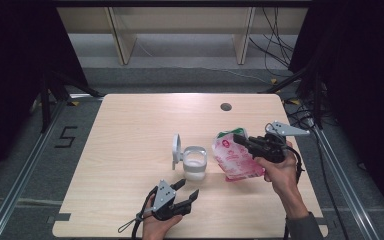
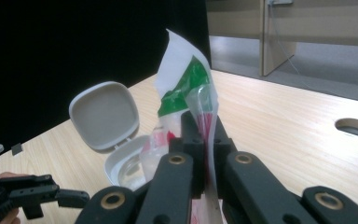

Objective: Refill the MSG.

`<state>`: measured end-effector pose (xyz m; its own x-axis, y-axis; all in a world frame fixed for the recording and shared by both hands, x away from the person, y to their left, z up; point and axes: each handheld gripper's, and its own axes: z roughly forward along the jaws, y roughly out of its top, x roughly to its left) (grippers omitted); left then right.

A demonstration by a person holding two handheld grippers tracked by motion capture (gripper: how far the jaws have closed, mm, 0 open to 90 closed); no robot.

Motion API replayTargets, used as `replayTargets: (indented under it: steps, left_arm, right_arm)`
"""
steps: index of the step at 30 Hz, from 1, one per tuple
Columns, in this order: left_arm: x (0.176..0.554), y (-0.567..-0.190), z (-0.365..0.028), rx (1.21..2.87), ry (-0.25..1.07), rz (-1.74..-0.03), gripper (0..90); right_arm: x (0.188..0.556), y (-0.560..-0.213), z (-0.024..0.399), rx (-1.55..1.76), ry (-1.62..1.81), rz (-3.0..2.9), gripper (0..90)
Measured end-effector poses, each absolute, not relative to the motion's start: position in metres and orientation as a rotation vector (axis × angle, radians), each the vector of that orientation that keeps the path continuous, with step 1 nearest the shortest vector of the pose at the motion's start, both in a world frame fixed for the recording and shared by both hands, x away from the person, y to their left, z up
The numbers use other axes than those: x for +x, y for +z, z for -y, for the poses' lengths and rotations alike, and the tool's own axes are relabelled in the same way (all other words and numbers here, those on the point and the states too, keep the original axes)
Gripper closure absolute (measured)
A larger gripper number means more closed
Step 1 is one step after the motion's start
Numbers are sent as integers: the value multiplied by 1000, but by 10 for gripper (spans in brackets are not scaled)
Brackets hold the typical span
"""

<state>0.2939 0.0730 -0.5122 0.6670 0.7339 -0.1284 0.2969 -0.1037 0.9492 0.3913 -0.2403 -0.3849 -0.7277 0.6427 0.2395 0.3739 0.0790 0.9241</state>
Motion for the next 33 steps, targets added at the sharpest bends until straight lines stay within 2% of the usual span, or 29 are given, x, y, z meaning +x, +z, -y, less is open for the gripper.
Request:
replayTargets:
  steps: [13, 33]
  left_arm:
    - [297, -518, -74, 1687, 434, -860, 401]
    - [298, -510, -84, 1666, 460, -859, 410]
  right_arm:
    - [381, -391, 267, 1004, 1564, -2085, 900]
    - [392, -417, 274, 1077, 1304, -2088, 899]
